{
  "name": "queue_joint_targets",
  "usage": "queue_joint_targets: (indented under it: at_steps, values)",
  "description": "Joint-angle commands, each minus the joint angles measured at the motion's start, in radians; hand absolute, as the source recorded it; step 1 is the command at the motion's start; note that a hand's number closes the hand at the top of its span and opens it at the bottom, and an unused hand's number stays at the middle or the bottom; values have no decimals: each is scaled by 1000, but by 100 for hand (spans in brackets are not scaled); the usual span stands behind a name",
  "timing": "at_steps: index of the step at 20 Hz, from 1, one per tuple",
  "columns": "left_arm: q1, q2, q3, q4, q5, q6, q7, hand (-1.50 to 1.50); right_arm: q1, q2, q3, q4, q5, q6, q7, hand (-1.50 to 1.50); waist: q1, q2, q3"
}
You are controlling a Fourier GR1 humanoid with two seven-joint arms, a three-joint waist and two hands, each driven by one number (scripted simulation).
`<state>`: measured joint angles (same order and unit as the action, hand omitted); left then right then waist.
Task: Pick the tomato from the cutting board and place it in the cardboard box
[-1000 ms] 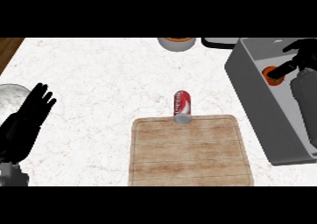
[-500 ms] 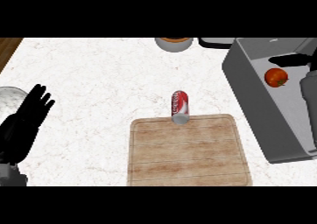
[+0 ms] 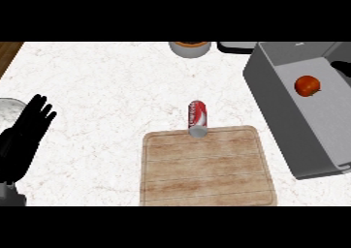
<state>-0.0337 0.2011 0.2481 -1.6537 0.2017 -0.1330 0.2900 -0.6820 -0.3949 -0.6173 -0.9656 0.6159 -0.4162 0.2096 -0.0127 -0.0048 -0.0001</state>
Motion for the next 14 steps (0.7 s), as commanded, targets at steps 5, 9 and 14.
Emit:
queue_joint_targets:
  at_steps: [5,9,14]
  values:
    - [-65,16,17,55,-7,10,1,0,231,-50,-46,-300,-200,190,27,-150,-2,1,-1]
    - [3,4,10,9,-4,-7,-7,0,363,-79,-101,-337,-292,237,-50,-150,7,3,0]
    - [-31,-23,-7,55,-19,6,-29,0,439,-119,-121,-357,-370,286,-87,-150,7,4,0]
